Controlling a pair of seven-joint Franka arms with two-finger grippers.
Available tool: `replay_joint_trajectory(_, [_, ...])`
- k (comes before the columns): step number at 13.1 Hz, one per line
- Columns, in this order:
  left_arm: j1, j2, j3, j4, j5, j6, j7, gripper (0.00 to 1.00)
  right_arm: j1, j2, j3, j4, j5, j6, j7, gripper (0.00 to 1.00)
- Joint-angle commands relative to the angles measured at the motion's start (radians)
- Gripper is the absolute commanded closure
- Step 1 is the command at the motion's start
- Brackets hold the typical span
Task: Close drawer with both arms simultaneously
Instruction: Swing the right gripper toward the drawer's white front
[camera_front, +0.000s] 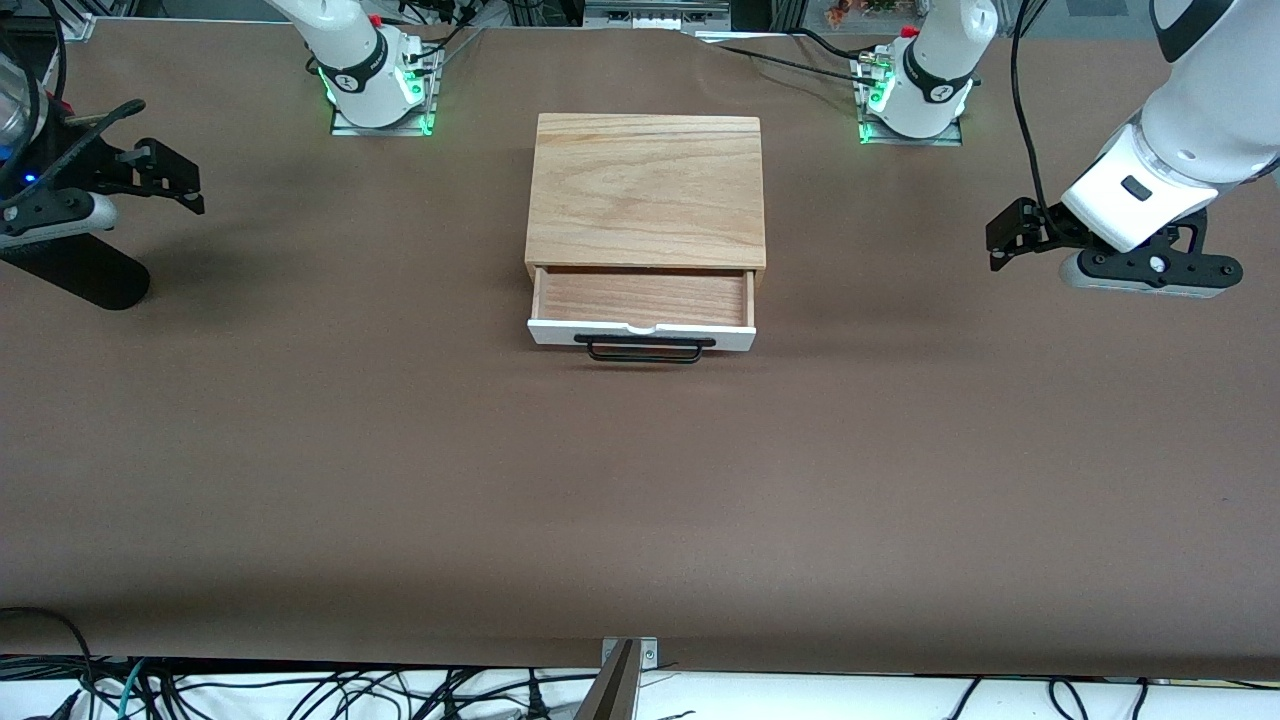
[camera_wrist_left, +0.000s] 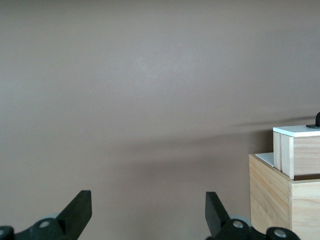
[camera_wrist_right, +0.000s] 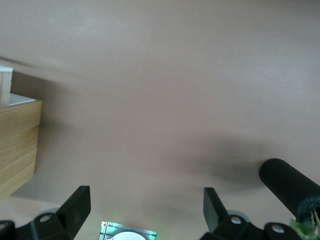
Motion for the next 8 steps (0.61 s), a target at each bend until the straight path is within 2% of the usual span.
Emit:
replay_joint_trajectory(1, [0.005, 0.014, -0.003, 0.034, -0.011, -0.022, 0.004, 0.00, 0.034, 0.023, 0.003, 0.023, 0.029, -0.024, -0.011, 0.00])
replay_joint_trajectory(4, [0.005, 0.014, -0.002, 0.034, -0.011, -0.022, 0.004, 0.00, 0.042, 0.087, 0.003, 0.026, 0.093, -0.006, -0.006, 0.00])
replay_joint_trajectory(8, [0.005, 0.014, -0.002, 0.034, -0.014, -0.022, 0.006, 0.00, 0.051, 0.173, 0.004, 0.046, 0.297, 0.000, -0.018, 0.00])
